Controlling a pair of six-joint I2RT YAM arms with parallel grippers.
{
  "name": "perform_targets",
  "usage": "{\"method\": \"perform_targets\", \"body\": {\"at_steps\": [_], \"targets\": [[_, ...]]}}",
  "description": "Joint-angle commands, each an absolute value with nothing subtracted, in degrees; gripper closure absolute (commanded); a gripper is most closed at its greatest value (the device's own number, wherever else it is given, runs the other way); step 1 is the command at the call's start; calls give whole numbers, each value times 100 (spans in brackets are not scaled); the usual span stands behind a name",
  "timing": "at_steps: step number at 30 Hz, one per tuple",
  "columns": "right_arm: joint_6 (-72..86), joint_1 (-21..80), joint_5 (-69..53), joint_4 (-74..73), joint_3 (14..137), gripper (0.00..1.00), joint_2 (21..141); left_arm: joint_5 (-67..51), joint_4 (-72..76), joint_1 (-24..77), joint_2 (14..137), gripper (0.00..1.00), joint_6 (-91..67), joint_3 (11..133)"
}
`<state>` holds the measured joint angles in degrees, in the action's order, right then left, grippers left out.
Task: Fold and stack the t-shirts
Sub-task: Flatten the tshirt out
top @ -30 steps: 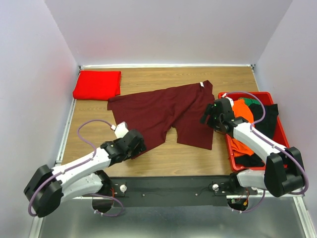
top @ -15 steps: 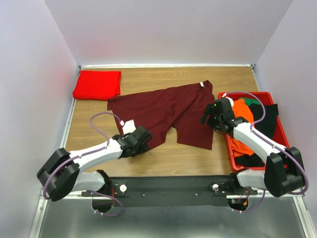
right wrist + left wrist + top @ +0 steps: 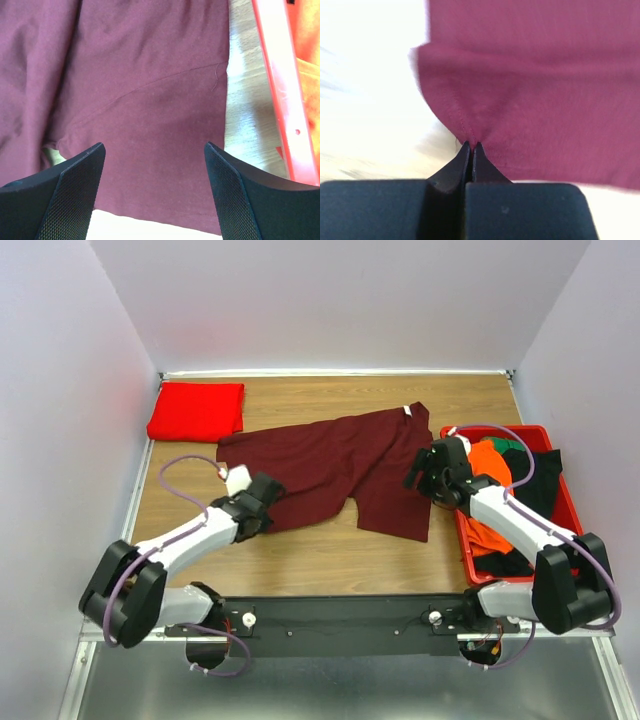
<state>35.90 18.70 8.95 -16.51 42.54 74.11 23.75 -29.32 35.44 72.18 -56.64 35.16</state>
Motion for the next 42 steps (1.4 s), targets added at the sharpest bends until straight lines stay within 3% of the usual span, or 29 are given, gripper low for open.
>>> {"method": "perform_targets", "body": {"at_steps": [1, 14, 26, 36, 42], "targets": [[3533, 1890, 1072, -1556, 4386, 14, 7611, 2856, -2577, 2667, 6707, 100, -4985, 3718], [3683, 1890, 1160, -1389, 4473, 18, 8138, 2199, -1399, 283, 6030, 100, -4140, 3587], [3981, 2503, 1291, -1195, 4781, 27, 9017, 1776, -1046, 53, 6029, 100, -3946, 3595], [4227, 2725, 1617, -1274, 4149, 34, 8561, 1485, -984, 53, 6091, 100, -4008, 3639], [4271, 2725, 1529, -1283, 4236, 60, 8789, 1415, -932, 44, 6073, 100, -4017, 3604]]}}
